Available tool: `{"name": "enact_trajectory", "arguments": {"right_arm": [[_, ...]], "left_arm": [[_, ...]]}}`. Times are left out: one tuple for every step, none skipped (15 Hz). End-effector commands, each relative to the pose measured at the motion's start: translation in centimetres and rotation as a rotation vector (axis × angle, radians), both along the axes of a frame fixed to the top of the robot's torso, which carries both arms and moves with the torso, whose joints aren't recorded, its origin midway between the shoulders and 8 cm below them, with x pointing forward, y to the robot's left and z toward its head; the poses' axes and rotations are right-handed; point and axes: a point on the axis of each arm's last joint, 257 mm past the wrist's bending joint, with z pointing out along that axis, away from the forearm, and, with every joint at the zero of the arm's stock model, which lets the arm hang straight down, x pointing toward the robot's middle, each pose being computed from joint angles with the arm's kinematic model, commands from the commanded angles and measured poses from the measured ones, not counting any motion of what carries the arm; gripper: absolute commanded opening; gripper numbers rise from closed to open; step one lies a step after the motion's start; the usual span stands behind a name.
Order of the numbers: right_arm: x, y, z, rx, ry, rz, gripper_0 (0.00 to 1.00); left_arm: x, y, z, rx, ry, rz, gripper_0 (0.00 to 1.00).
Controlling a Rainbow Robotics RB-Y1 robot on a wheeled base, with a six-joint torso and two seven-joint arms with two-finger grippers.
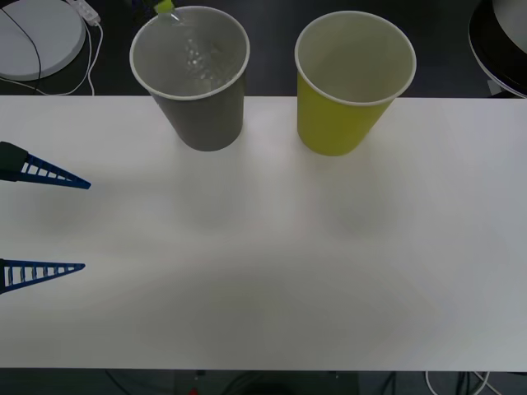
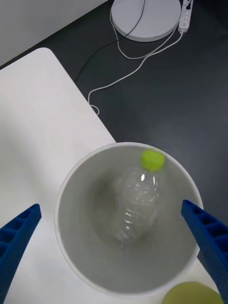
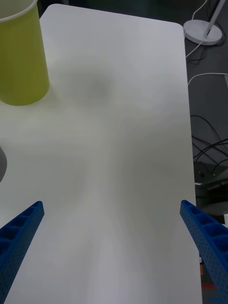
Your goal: Put the can into the green bin and the plastic bottle into the gray bin
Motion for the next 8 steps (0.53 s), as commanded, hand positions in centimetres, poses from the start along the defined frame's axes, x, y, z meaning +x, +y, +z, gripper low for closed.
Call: {"name": "enact_trajectory", "arguments": {"right_arm": [[0.06, -0.1, 0.04, 0.0, -0.001, -0.001, 1.0], [-0.02, 0.03, -0.02, -0.001, 0.0, 0.002, 1.0], [-0.02, 0.03, -0.02, -0.001, 0.0, 0.002, 1.0], [-0.03, 0.07, 0.01, 0.0, -0.001, 0.004, 1.0], [0.05, 0.03, 0.12, 0.001, -0.006, 0.004, 1.0], [0.14, 0.1, 0.01, 0.008, -0.005, 0.006, 1.0], [0.21, 0.11, -0.15, 0.012, -0.004, 0.008, 1.0], [0.35, -0.07, -0.4, 0.013, 0.0, 0.007, 1.0]], "left_arm": [[0.0, 0.0, 0.0, 0.0, 0.0, 0.0, 1.0], [0.0, 0.0, 0.0, 0.0, 0.0, 0.0, 1.0], [0.0, 0.0, 0.0, 0.0, 0.0, 0.0, 1.0], [0.0, 0.0, 0.0, 0.0, 0.0, 0.0, 1.0], [0.0, 0.0, 0.0, 0.0, 0.0, 0.0, 1.0], [0.0, 0.0, 0.0, 0.0, 0.0, 0.0, 1.0], [0.0, 0.0, 0.0, 0.0, 0.0, 0.0, 1.0], [0.0, 0.0, 0.0, 0.0, 0.0, 0.0, 1.0]]}}
